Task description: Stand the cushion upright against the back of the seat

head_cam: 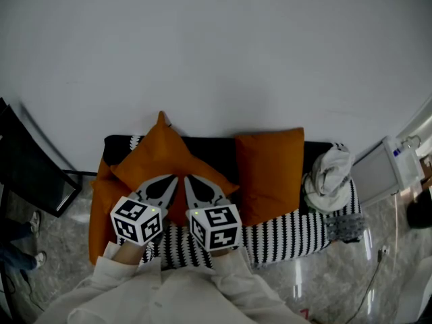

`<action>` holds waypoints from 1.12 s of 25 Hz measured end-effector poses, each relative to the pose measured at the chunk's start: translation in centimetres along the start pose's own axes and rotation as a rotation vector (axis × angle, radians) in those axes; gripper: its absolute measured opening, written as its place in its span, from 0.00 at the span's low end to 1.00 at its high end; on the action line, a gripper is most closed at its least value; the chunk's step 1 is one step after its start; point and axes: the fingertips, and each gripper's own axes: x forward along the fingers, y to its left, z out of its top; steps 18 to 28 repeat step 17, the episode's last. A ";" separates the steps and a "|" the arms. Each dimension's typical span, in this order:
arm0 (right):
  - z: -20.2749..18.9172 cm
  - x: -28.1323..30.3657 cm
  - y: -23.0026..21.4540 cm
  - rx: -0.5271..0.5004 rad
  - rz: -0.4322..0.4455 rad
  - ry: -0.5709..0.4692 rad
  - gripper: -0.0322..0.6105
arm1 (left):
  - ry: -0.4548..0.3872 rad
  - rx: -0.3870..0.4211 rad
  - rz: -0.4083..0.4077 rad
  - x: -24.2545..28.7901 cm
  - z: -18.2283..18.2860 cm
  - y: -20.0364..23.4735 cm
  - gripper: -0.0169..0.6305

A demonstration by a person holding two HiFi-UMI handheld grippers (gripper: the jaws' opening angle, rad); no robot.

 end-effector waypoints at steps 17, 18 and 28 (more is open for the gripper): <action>-0.6 0.6 1.4 -0.028 0.019 0.036 0.07 | -0.018 0.003 0.025 -0.8 0.5 0.8 0.04; -0.6 0.6 1.4 -0.028 0.019 0.036 0.07 | -0.018 0.003 0.025 -0.8 0.5 0.8 0.04; -0.6 0.6 1.4 -0.028 0.019 0.036 0.07 | -0.018 0.003 0.025 -0.8 0.5 0.8 0.04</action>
